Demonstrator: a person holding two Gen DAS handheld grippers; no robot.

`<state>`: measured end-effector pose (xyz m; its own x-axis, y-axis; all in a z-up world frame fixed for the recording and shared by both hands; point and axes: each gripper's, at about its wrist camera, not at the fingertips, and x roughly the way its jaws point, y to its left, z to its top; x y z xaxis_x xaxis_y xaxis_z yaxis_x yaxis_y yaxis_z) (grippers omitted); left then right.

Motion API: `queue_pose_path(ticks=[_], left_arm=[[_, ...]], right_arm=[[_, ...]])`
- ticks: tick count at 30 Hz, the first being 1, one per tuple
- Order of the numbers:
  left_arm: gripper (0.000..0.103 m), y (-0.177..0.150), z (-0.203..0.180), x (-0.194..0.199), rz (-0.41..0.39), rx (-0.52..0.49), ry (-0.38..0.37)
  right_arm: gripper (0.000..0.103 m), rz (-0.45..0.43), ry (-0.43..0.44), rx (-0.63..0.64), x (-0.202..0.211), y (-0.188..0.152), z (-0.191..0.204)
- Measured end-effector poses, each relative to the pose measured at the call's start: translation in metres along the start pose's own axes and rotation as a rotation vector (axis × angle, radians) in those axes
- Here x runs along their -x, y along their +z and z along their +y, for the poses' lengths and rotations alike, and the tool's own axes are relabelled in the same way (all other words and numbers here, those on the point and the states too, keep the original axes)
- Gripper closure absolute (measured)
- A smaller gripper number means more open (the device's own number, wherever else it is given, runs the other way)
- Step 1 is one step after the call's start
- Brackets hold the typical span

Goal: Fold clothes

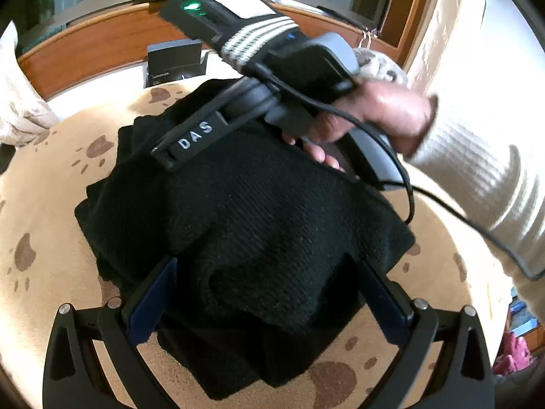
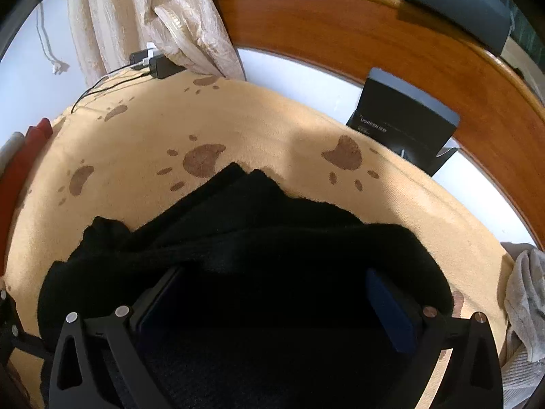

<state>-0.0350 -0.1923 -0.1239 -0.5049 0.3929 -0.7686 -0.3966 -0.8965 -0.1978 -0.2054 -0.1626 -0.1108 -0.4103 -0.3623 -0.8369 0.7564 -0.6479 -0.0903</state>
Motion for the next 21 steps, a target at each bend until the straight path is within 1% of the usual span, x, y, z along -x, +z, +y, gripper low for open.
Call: queue_pose_path(ticks=[5,9,12,15,16,21], left_arm=[[0.001,0.001,0.005,0.002,-0.018,0.015,-0.032],[0.001,0.004,0.014,0.007,-0.041,0.066,-0.085],[0.001,0.005,0.016,0.008,-0.048,0.087,-0.089],[0.001,0.005,0.009,0.008,-0.051,0.078,-0.040],[0.001,0.005,0.005,0.007,-0.053,0.067,-0.012],[0.001,0.002,-0.013,0.000,-0.047,0.007,0.120]], right_arm=[[0.000,-0.097,-0.074,-0.013,0.032,-0.014,-0.001],[0.000,-0.164,-0.104,-0.086,0.070,-0.043,-0.005],[0.000,-0.215,-0.126,-0.141,0.098,-0.064,-0.007],[0.000,-0.261,-0.149,-0.191,0.125,-0.086,-0.008],[0.000,-0.265,-0.154,-0.189,0.130,-0.096,-0.002],[0.000,-0.229,-0.143,-0.133,0.126,-0.121,0.027]])
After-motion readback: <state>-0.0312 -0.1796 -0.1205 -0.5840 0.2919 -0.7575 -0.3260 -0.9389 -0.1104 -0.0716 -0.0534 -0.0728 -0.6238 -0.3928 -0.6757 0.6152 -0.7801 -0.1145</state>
